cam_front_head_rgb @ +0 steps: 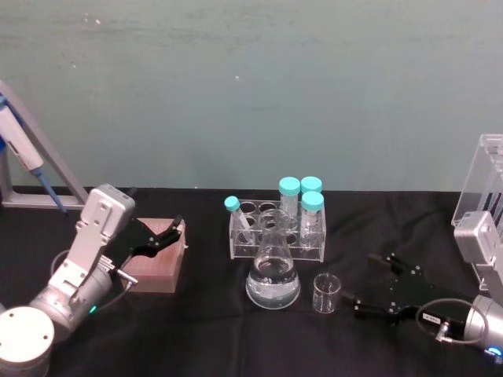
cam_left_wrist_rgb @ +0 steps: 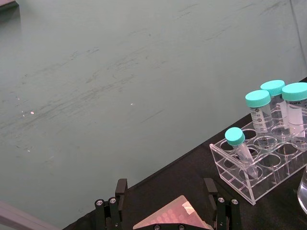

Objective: Place the experimental apparatus aside using one hand.

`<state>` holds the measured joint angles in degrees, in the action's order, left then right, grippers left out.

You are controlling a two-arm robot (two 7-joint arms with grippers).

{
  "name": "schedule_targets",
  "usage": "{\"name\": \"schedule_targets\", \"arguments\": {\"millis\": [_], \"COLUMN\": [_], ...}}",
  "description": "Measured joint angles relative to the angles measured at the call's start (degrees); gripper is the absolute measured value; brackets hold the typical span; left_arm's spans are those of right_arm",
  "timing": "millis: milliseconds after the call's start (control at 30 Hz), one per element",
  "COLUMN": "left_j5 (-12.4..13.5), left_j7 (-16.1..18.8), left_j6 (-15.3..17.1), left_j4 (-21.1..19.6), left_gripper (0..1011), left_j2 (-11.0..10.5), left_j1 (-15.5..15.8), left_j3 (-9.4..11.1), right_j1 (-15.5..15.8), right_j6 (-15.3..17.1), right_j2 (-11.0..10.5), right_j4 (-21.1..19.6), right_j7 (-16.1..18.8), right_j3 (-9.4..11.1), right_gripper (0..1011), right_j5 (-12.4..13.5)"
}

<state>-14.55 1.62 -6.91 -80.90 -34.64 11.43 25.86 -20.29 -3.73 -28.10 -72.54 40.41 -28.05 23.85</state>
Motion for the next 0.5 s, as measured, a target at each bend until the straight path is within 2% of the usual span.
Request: {"name": "schedule_targets", "arguments": {"millis": [500], "left_j5": [0.0], "left_j7": [0.0], "left_j6": [0.0], "left_j4": [0.0], "left_gripper": [1000], "left_j2": [0.0], "left_j1": [0.0], "left_j3": [0.0], "right_j1": [-2.0], "right_j6": [-1.2], "right_j2": [0.3], "right_j4": [2.1], "right_j7": [1.5], "right_j3": [-2.2], "right_gripper": [1003], "right_j5": [-0.3]}}
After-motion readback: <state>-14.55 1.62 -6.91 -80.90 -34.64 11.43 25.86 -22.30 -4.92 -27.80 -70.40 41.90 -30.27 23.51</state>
